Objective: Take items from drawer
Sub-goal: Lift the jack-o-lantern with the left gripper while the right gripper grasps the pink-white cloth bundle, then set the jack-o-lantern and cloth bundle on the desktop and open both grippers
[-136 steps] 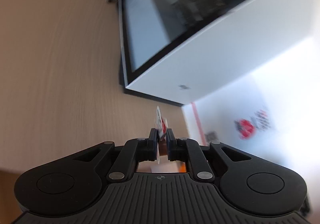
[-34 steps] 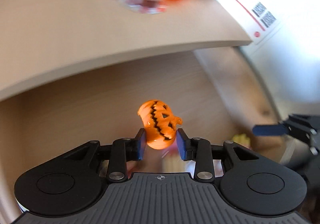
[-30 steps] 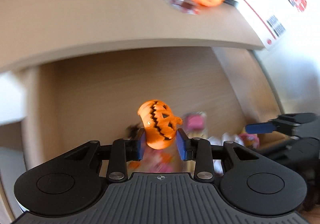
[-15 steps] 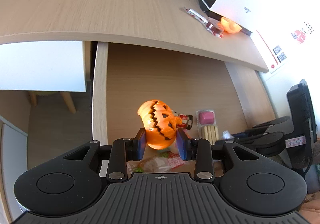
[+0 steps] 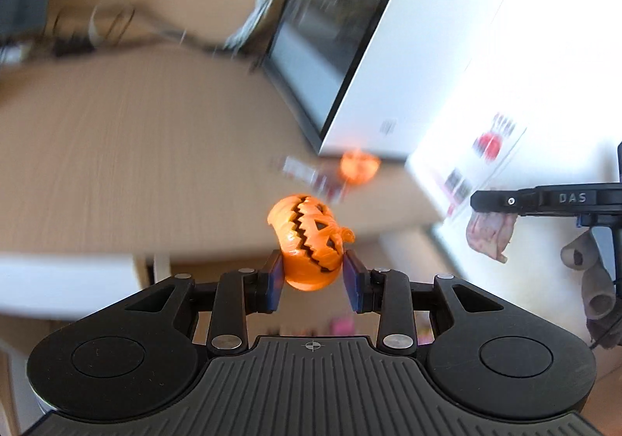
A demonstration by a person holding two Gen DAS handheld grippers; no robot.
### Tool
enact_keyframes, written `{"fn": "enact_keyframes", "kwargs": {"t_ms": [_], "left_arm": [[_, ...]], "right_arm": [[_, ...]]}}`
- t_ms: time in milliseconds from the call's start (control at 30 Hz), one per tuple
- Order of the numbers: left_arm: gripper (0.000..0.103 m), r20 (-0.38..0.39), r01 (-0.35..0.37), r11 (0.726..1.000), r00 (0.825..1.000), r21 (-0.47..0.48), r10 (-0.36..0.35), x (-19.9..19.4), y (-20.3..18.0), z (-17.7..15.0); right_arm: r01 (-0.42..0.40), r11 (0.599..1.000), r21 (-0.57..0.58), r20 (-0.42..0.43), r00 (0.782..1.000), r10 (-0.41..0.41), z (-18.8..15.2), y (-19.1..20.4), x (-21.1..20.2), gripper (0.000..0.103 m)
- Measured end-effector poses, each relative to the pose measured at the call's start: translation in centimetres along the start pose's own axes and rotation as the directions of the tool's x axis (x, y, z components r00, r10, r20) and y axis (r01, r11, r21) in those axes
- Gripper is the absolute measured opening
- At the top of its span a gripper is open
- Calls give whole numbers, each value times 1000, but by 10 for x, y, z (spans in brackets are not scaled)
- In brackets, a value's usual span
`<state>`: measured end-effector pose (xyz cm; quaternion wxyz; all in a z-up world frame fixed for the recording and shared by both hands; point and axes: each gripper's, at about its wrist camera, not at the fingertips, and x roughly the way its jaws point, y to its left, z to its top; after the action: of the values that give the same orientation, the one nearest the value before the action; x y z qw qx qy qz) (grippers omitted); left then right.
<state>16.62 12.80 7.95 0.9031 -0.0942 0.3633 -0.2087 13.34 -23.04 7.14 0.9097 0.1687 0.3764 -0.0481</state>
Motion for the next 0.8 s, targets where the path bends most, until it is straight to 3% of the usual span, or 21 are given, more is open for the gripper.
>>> {"fn": "enact_keyframes", "kwargs": {"t_ms": [167, 267, 333, 633, 800], "left_arm": [[36, 60, 5, 999, 998, 40, -7, 16, -6, 40], [36, 44, -3, 1000, 999, 16, 3, 45, 0, 56], [36, 25, -19, 1000, 1000, 17, 18, 72, 6, 61], [37, -154, -71, 995, 986, -72, 59, 192, 47, 52], [37, -133, -68, 996, 989, -49, 61, 201, 49, 51]], "right_arm": [[9, 1000, -27, 143, 990, -5, 29, 5, -19, 19], [41, 999, 12, 182, 982, -43, 46, -6, -7, 19], [105, 994, 21, 197, 975, -107, 57, -16, 14, 19], [260, 965, 21, 101, 960, -261, 83, -61, 99, 19], [314, 949, -16, 56, 948, -312, 87, -76, 142, 19]]}}
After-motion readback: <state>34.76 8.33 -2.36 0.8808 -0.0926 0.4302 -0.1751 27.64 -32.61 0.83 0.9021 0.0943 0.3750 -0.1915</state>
